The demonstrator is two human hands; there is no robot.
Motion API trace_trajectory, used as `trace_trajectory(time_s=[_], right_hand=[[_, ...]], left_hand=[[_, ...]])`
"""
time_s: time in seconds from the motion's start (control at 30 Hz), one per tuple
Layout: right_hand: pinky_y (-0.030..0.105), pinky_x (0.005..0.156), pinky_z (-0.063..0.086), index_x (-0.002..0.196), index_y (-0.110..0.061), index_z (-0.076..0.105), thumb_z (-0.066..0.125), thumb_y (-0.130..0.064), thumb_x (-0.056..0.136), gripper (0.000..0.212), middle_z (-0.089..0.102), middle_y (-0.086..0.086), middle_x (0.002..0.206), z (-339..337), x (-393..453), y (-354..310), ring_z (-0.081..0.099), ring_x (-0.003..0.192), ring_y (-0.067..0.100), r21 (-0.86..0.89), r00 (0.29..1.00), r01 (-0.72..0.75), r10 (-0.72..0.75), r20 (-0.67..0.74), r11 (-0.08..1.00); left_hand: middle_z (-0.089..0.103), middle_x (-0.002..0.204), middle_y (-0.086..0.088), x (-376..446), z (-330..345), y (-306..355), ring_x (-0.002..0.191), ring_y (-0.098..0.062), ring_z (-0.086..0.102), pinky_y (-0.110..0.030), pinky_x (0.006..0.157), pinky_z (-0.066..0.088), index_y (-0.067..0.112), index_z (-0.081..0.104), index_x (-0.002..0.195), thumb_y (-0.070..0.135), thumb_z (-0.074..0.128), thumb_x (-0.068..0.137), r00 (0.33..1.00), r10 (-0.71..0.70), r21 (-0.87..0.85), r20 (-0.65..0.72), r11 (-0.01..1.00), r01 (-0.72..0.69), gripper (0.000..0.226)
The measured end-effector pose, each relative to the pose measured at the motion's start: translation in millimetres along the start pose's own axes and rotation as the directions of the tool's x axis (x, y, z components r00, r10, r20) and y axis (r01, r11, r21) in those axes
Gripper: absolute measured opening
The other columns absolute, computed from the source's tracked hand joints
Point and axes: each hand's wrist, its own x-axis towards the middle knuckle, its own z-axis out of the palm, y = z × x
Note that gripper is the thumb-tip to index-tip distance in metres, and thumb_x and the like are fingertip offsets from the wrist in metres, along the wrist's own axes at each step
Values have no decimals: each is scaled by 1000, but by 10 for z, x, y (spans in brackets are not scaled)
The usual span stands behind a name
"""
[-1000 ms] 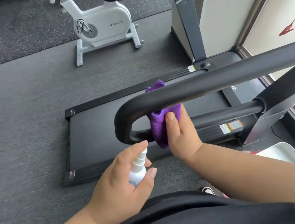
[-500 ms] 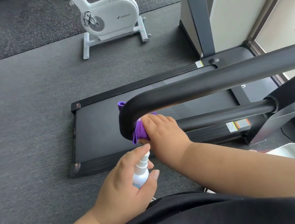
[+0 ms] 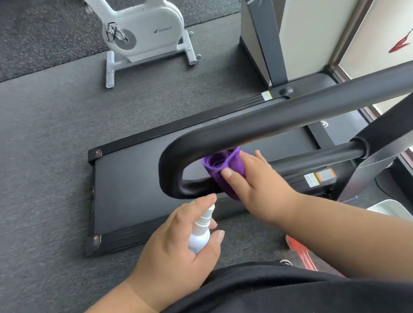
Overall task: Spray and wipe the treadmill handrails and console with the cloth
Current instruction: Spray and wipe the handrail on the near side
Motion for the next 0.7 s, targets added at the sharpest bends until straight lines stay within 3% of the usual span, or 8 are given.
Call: trace_trajectory(time_s=[0.07, 0.13, 0.2, 0.3, 0.4, 0.5, 0.63, 0.7], right_hand=[[50, 106, 30, 87, -27, 46, 32, -43, 95, 22, 52, -15, 88, 129, 22, -164, 43, 88, 16, 7, 994, 107, -107, 5, 994], [47, 110, 28, 105, -14, 52, 31, -38, 95, 33, 56, -5, 102, 313, 40, -305, 45, 97, 19, -4, 973, 222, -221, 69, 975], [50, 105, 33, 106, -13, 51, 31, -37, 95, 33, 49, -5, 102, 413, 63, -352, 43, 93, 17, 49, 966, 254, -256, 42, 966], [38, 88, 42, 103, -10, 56, 41, -42, 93, 37, 47, -4, 104, 410, 144, -329, 46, 94, 18, 96, 973, 230, -230, -19, 968], [32, 81, 35, 89, -21, 41, 46, -55, 85, 35, 37, -17, 78, 477, 178, -351, 36, 74, 10, -132, 974, 227, -228, 15, 965], [35, 76, 34, 85, -23, 29, 31, -54, 73, 34, 28, -16, 68, 528, 210, -406, 33, 65, 17, -278, 982, 185, -185, 29, 943], [38, 80, 37, 101, -27, 36, 41, -44, 78, 29, 46, -9, 85, 482, 244, -304, 52, 82, 22, -470, 972, 196, -108, 207, 861], [42, 90, 39, 122, -29, 36, 55, -42, 81, 47, 54, -4, 105, 462, 219, -206, 56, 102, 27, -555, 963, 213, -76, 259, 804]], left_hand=[[55, 99, 22, -29, -59, -18, 84, 6, 58, -16, 80, 49, 41, 35, 136, 30, 63, 85, 1000, 11, -1, -20, 1000, -11, 59], [56, 97, 21, -49, -115, -37, 82, 5, 58, -17, 79, 50, 38, 35, 135, 27, 64, 83, 998, 35, -5, -44, 999, -36, 60], [56, 96, 19, -67, -171, -66, 81, 4, 58, -17, 78, 51, 36, 35, 135, 26, 64, 83, 997, 59, -2, -51, 998, -59, 61], [57, 94, 18, -92, -241, -120, 80, 1, 60, -19, 78, 51, 35, 35, 135, 25, 64, 83, 995, 79, 8, -56, 997, -79, 61], [56, 97, 16, -98, -257, -156, 82, -1, 61, -17, 80, 50, 34, 34, 135, 24, 64, 83, 994, 94, -5, -55, 996, -94, 61], [56, 97, 15, -27, -225, -146, 83, -2, 61, -15, 80, 50, 36, 34, 134, 26, 65, 83, 994, 97, -28, -41, 995, -98, 61], [55, 96, 21, 137, -108, -77, 81, -4, 61, -18, 77, 52, 40, 34, 138, 29, 65, 85, 990, 139, -40, 10, 990, -139, 62], [53, 96, 25, 206, -13, -34, 82, 1, 60, -16, 77, 51, 41, 33, 138, 29, 64, 85, 990, 137, -53, 25, 989, -135, 63]])
